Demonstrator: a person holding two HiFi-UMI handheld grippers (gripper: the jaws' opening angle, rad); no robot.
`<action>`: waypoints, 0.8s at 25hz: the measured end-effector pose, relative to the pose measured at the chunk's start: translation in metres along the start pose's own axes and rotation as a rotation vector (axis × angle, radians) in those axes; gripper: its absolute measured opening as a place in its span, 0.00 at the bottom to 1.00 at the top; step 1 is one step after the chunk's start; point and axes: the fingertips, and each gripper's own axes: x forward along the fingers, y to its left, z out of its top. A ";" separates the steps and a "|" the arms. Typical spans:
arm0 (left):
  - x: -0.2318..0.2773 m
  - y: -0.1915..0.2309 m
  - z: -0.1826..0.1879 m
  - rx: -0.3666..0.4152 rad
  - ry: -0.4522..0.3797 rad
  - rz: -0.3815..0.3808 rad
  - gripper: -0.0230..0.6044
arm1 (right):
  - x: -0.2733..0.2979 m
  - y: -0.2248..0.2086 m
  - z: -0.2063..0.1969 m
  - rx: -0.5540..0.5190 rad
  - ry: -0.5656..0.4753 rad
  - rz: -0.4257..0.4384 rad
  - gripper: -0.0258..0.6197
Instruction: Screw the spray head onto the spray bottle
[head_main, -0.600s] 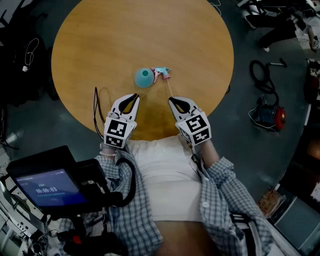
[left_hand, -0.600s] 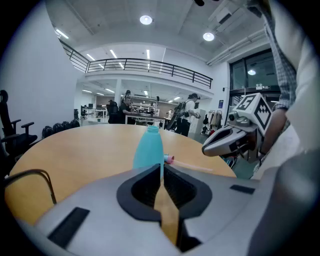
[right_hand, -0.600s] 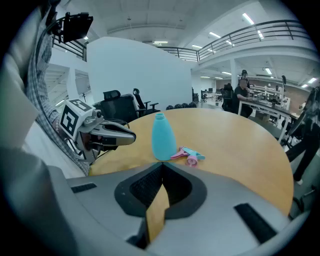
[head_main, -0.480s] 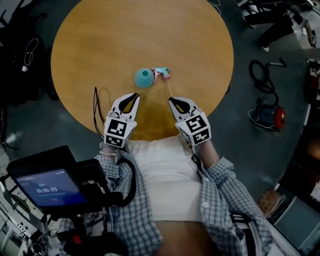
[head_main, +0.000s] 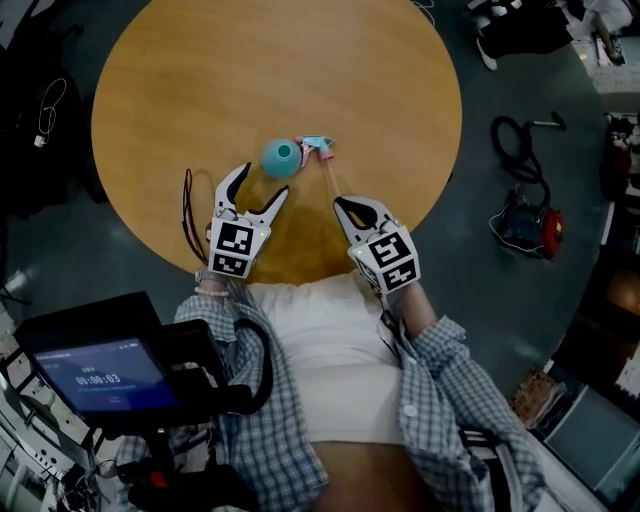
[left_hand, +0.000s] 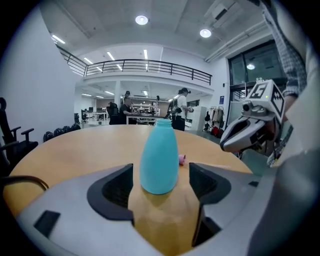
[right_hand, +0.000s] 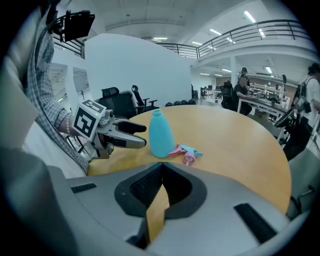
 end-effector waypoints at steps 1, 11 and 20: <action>0.004 0.000 -0.002 0.021 0.013 -0.003 0.59 | -0.001 0.000 0.000 0.001 0.002 -0.001 0.03; 0.066 0.015 -0.026 0.055 0.070 -0.032 0.64 | 0.025 -0.020 -0.007 0.028 0.051 -0.005 0.03; 0.079 0.017 -0.018 0.048 0.057 -0.042 0.64 | 0.022 -0.024 -0.007 0.040 0.063 -0.016 0.03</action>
